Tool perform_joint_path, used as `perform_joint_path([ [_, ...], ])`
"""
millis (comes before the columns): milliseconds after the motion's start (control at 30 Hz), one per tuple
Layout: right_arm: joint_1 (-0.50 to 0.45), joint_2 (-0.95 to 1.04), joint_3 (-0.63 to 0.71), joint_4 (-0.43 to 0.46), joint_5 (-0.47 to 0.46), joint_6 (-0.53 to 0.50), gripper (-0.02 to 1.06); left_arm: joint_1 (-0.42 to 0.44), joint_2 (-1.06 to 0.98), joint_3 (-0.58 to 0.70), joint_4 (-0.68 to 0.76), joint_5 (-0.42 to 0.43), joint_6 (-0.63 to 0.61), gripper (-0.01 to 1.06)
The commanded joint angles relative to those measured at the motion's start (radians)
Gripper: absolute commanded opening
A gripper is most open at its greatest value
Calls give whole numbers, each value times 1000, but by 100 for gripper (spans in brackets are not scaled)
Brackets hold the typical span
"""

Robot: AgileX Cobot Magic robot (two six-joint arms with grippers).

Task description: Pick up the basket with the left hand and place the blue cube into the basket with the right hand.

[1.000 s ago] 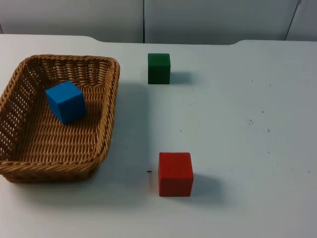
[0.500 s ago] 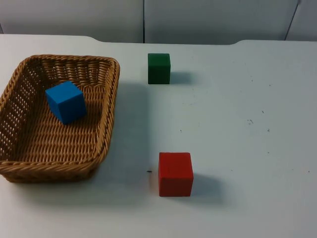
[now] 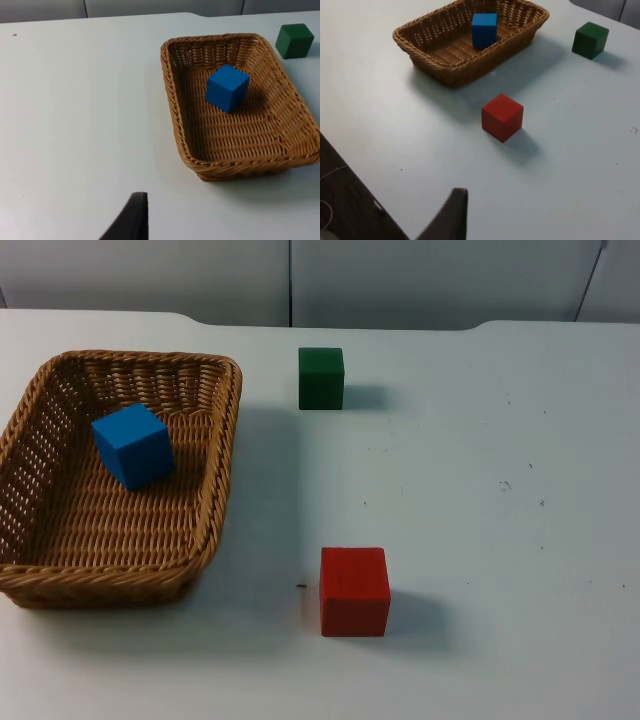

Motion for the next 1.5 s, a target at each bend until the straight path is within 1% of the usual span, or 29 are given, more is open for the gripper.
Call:
perform_joint_path([
  [0,3,-3,7,7,-13,-6,105,-4,-3,3,-9,-9,-5,105],
  [167,3,-3,7,11,-13,-8,105,-4,-3,3,-9,-9,-5,105],
  [400,3,-3,9,44,-13,-56,105,-4,-3,3,-9,-9,-5,105],
  [1067,-3,-3,9,41,-13,-54,105,-4,-3,3,-9,-9,-5,105],
  [1133,-39,-3,9,41,-13,-54,105,-4,-3,3,-9,-9,-5,105],
  [1200,-105,-3,9,41,-13,-54,105,-4,-3,3,-9,-9,-5,105],
  [1233,-105,-3,9,41,-13,-54,105,-4,-3,3,-9,-9,-5,105],
  [1400,-291,-3,9,41,-13,-54,105,-4,-3,3,-9,-9,-5,105],
  [1433,-291,-3,9,41,-13,-54,105,-4,-3,3,-9,-9,-5,105],
  [1467,-333,-3,9,41,-13,-54,105,-4,-3,3,-9,-9,-5,105],
])
